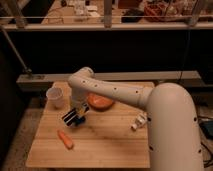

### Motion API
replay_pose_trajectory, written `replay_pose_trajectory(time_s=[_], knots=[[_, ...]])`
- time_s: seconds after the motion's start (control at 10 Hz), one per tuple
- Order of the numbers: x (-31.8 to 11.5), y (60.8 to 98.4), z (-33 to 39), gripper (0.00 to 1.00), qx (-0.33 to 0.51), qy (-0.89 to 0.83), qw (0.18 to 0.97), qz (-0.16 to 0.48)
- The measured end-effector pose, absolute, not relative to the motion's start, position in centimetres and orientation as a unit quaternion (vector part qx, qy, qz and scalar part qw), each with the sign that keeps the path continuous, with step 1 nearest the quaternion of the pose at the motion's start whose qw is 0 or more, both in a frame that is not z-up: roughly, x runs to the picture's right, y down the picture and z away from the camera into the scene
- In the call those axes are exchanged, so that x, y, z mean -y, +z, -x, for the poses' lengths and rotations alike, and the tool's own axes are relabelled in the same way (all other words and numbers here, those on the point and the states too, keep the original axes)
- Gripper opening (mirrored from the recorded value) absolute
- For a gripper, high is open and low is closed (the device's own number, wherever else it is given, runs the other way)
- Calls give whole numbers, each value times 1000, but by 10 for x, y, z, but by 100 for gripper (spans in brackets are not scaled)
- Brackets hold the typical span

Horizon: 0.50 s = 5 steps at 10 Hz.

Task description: Place the eraser on the white sponge

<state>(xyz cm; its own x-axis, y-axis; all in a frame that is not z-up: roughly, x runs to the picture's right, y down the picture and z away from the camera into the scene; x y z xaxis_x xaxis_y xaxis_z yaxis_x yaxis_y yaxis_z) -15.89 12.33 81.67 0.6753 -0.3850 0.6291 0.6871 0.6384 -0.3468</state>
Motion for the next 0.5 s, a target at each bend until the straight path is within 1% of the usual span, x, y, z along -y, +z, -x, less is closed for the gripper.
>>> replay_pose_trajectory(time_s=[0.5], knots=[[-125,820,162,0,260,-323,861,293]])
